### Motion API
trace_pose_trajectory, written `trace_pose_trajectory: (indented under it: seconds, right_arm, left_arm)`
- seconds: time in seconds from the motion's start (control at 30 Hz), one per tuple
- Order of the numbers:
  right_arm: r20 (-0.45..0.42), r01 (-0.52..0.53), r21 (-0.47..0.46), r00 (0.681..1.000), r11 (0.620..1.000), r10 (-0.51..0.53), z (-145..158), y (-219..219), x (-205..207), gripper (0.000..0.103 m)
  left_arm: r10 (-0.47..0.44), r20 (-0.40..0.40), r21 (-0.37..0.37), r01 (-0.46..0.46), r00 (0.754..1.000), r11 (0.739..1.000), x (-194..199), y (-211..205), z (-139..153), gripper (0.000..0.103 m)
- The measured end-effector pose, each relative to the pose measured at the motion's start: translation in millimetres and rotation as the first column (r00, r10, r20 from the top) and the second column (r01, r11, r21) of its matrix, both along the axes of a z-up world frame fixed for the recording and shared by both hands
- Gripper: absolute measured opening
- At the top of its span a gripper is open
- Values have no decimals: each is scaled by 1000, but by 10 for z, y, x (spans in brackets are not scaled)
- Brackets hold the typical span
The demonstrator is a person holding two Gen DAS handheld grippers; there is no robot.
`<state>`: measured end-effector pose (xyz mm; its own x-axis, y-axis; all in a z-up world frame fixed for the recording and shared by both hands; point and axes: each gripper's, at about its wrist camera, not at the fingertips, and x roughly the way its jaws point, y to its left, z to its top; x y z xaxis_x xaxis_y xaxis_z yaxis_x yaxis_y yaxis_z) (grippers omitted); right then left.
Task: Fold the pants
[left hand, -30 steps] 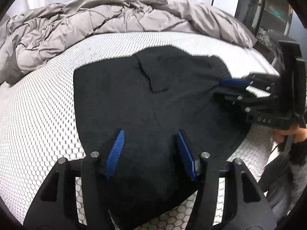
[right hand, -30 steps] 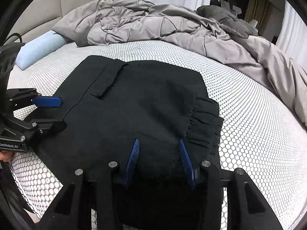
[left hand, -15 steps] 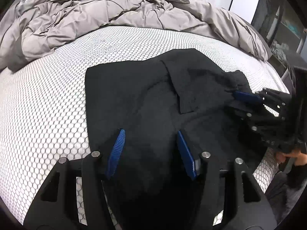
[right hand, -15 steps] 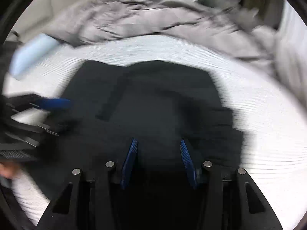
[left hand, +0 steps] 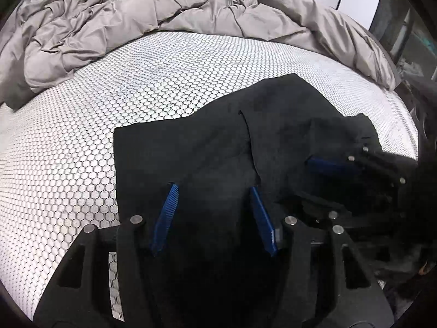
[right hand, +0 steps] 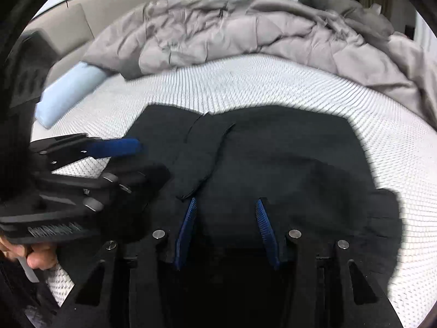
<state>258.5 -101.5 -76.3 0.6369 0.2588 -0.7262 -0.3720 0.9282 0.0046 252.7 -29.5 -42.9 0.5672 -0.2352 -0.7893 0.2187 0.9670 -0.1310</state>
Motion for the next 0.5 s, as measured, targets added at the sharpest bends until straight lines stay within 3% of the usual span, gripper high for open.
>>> trace_pose_trajectory:
  seconds: [0.07, 0.17, 0.3, 0.4, 0.5]
  right_arm:
    - [15, 11, -63, 1000, 998, -10, 13, -21, -11, 54]
    - [90, 163, -230, 985, 959, -146, 30, -251, -45, 55]
    - [55, 151, -103, 988, 983, -146, 103, -437, -101, 54]
    - [52, 94, 21, 994, 995, -95, 222, -389, -121, 54]
    - [49, 71, 66, 996, 995, -74, 287, -224, -51, 54]
  left_arm:
    - [-22, 13, 8, 22, 1000, 1000, -21, 39, 32, 54]
    - [-6, 14, -17, 6, 1000, 1000, -41, 119, 7, 54]
    - [23, 45, -1, -23, 999, 1000, -128, 95, 120, 51]
    - [67, 114, -56, -61, 991, 997, -107, 116, 301, 51]
    - [115, 75, -50, -111, 991, 993, 109, 116, 254, 50]
